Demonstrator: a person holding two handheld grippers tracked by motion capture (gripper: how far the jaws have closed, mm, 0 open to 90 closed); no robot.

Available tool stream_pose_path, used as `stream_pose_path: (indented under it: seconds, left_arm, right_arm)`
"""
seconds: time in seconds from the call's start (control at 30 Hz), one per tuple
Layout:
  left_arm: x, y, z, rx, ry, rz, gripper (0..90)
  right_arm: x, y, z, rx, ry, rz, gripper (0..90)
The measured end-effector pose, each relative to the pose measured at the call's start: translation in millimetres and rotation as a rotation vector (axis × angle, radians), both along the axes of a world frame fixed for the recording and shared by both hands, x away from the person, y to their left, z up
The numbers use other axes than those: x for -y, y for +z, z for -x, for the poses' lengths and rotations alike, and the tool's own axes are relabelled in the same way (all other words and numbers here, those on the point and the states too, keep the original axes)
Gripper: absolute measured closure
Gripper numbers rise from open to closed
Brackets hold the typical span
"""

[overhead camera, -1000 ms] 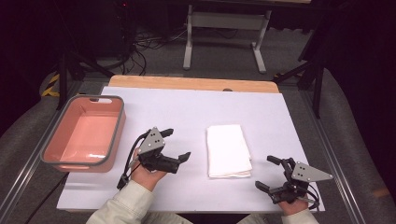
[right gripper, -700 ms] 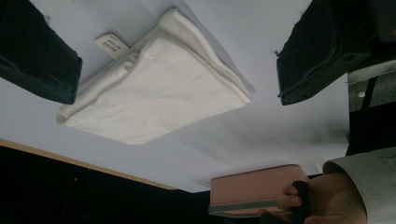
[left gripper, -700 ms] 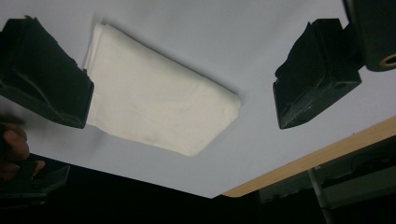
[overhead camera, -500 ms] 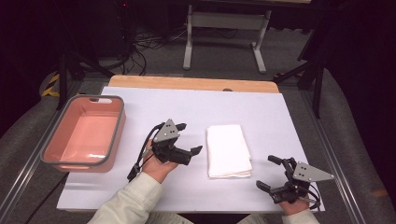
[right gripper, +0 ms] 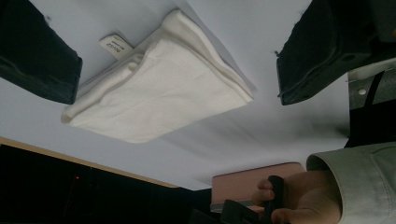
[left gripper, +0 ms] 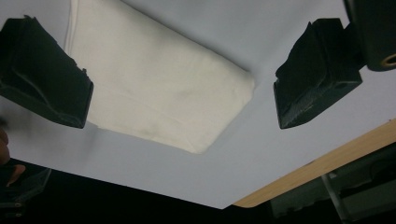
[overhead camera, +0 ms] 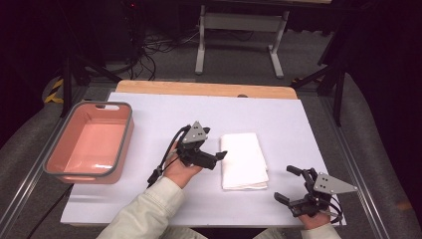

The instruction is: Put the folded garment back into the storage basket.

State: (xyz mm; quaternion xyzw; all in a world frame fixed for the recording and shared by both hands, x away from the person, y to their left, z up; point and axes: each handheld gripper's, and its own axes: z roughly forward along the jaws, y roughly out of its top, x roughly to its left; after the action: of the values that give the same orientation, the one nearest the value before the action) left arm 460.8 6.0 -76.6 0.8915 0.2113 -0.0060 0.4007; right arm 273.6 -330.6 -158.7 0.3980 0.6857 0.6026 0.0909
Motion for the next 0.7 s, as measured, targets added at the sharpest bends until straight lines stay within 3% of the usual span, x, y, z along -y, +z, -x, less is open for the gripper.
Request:
stream_pose_path:
  seconds: [0.33,0.5,0.7]
  left_arm:
    - [17.0,-12.1,-8.3,-0.026,0.007,-0.026,7.0]
    - [27.5,-19.6,-11.4,-0.031,0.017,-0.073,9.1]
    - [36.1,-29.9,-16.1,-0.066,0.038,-0.070,8.7]
  right_arm:
    - [1.4,0.0,0.3,0.001,-0.002,-0.004,0.7]
    - [1.6,-0.1,0.4,0.002,-0.001,-0.006,0.7]
    - [2.1,-0.3,0.5,0.004,0.001,-0.008,0.7]
